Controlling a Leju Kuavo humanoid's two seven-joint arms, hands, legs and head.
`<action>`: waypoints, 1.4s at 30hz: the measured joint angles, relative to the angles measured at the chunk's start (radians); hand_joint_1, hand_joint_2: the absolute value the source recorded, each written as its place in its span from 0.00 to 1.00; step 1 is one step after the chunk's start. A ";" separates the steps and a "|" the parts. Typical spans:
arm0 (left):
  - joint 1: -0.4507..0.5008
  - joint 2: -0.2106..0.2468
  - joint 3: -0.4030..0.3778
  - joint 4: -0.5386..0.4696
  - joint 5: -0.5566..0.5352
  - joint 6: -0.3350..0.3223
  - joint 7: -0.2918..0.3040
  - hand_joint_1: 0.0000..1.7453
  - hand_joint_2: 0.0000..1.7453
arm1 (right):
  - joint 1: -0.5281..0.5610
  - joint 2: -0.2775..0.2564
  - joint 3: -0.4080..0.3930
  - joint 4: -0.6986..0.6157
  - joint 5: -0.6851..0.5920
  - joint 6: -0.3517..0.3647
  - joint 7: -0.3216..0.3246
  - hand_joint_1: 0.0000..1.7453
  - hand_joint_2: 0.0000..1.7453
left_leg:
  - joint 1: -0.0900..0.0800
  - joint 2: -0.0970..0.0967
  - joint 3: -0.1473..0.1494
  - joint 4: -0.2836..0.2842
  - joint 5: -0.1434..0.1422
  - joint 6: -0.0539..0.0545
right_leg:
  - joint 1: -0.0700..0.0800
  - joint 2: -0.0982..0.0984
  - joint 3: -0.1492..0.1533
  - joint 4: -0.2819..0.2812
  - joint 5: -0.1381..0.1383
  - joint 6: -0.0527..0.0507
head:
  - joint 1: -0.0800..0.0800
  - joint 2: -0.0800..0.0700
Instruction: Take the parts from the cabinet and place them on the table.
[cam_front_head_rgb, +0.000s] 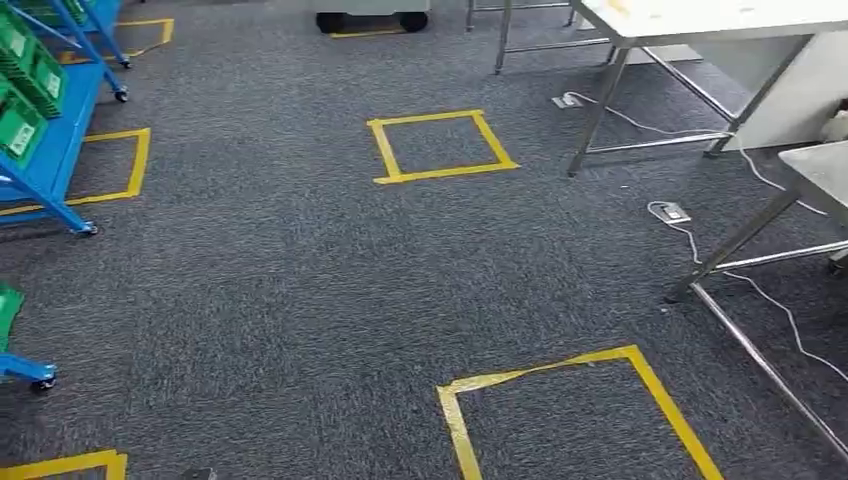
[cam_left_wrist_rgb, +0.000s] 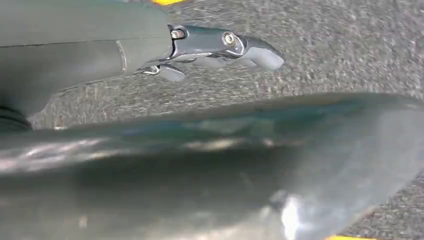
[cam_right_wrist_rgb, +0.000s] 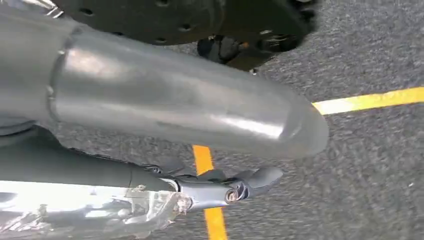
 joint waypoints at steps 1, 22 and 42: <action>0.000 -0.001 0.000 0.000 0.000 0.000 0.000 0.00 0.00 | -0.001 0.000 0.000 0.000 0.000 0.000 0.000 0.00 0.00 | 0.000 -0.009 -0.002 0.000 0.002 -0.003 | -0.005 0.053 0.026 -0.057 -0.001 -0.002 | 0.000 0.000; 0.003 0.002 0.002 0.000 0.000 0.002 0.000 0.00 0.00 | -0.008 0.006 -0.006 0.000 0.000 -0.001 0.000 0.00 0.00 | 0.008 0.118 0.008 -0.005 -0.009 -0.016 | 0.003 -0.112 0.031 -0.060 -0.013 0.011 | -0.006 0.000; 0.008 0.032 -0.010 0.000 -0.046 -0.016 -0.118 0.00 0.00 | -0.036 0.004 -0.041 -0.015 -0.058 -0.005 -0.200 0.00 0.00 | 0.015 0.076 -0.175 0.319 -0.137 -0.062 | -0.006 -0.058 0.028 -0.069 0.003 -0.029 | -0.012 0.000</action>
